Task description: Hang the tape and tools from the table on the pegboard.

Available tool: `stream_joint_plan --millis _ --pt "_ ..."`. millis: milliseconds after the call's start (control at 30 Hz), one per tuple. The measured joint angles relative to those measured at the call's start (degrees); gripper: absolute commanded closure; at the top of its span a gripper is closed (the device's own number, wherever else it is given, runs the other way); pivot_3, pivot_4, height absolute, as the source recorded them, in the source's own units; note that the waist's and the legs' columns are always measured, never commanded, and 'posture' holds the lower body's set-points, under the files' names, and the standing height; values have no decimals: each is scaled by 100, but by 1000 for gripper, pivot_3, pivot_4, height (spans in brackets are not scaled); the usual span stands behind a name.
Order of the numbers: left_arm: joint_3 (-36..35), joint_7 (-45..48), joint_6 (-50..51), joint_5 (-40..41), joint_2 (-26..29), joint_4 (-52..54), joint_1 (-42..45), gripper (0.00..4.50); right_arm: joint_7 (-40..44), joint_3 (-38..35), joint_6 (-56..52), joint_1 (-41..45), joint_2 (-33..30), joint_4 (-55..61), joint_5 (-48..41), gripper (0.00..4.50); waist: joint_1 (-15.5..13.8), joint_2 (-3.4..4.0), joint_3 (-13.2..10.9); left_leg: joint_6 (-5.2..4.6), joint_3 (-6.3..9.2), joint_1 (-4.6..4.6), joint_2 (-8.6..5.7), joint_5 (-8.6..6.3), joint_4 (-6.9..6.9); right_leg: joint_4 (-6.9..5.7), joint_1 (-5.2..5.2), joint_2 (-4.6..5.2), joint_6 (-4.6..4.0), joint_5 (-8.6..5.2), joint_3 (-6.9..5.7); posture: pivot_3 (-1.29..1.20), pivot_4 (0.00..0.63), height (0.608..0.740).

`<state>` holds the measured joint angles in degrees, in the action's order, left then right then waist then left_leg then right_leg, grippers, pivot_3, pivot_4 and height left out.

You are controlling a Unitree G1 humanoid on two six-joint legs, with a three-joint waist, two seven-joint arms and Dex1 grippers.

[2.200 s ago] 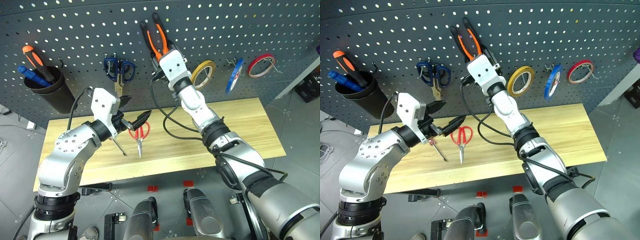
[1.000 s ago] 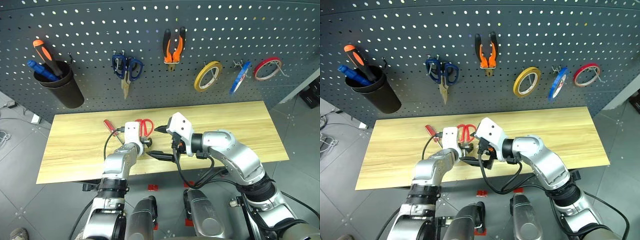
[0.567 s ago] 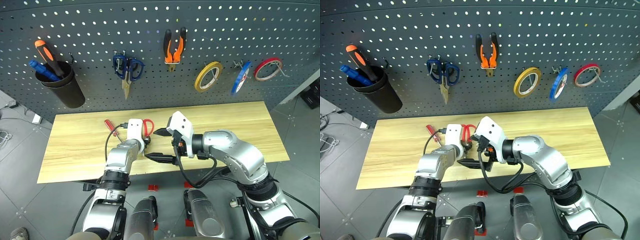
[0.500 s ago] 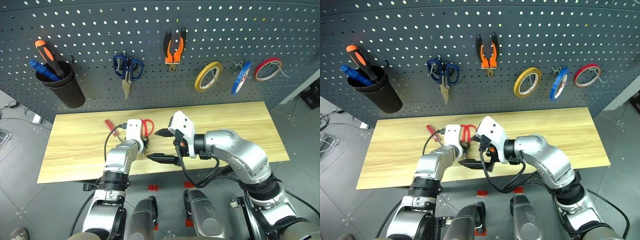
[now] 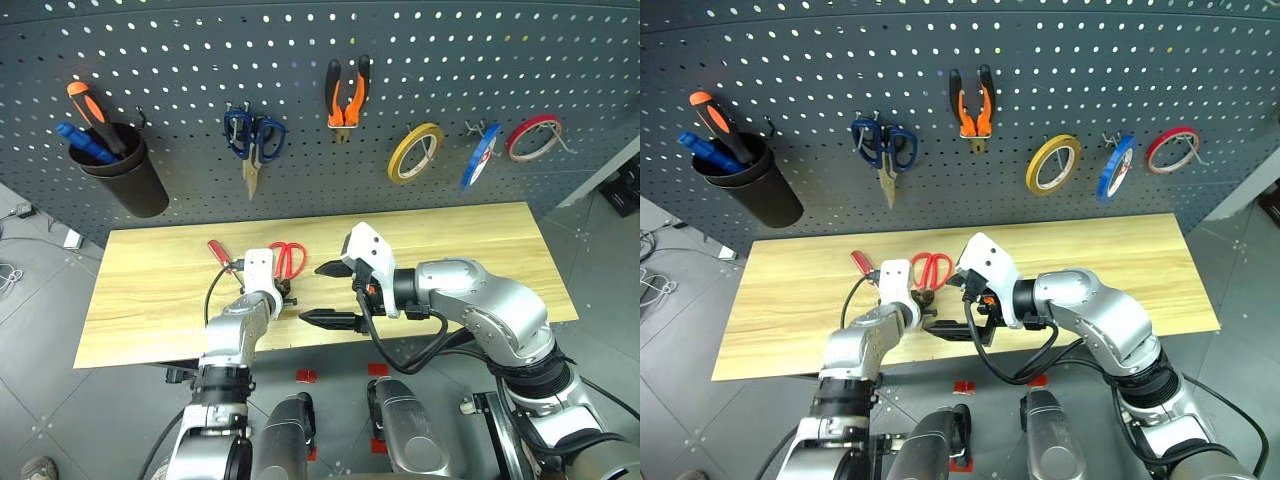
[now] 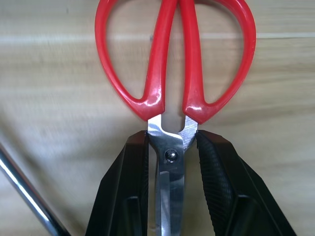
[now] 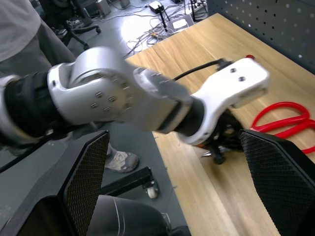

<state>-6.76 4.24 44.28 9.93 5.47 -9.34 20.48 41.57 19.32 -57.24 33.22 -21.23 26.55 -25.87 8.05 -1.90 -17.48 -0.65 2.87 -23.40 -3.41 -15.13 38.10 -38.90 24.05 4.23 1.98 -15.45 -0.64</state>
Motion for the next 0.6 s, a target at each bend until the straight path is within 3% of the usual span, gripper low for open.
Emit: stream_joint_plan --millis 200,400,600 --pt "420 263 -265 -171 464 1780 -1286 3379 -174 56 1143 -82 -398 143 693 0 23 -6 -7 1 1 -9 5 0 -6 4 9 -1 0 0 0 -331 321 740" --pt "704 -63 -2179 -1581 1500 3310 -2484 3379 -199 -271 2218 -360 -353 184 878 0 14 -4 -9 -2 -1 -11 6 -2 -10 21 5 3 -11 6 4 -330 322 740" --pt "636 -199 -3125 -2204 1615 4272 -3100 3379 -271 -791 2436 -346 -166 224 610 0 0 -3 -10 -6 1 -24 8 -3 -11 36 10 5 -14 9 -2 -314 317 740"
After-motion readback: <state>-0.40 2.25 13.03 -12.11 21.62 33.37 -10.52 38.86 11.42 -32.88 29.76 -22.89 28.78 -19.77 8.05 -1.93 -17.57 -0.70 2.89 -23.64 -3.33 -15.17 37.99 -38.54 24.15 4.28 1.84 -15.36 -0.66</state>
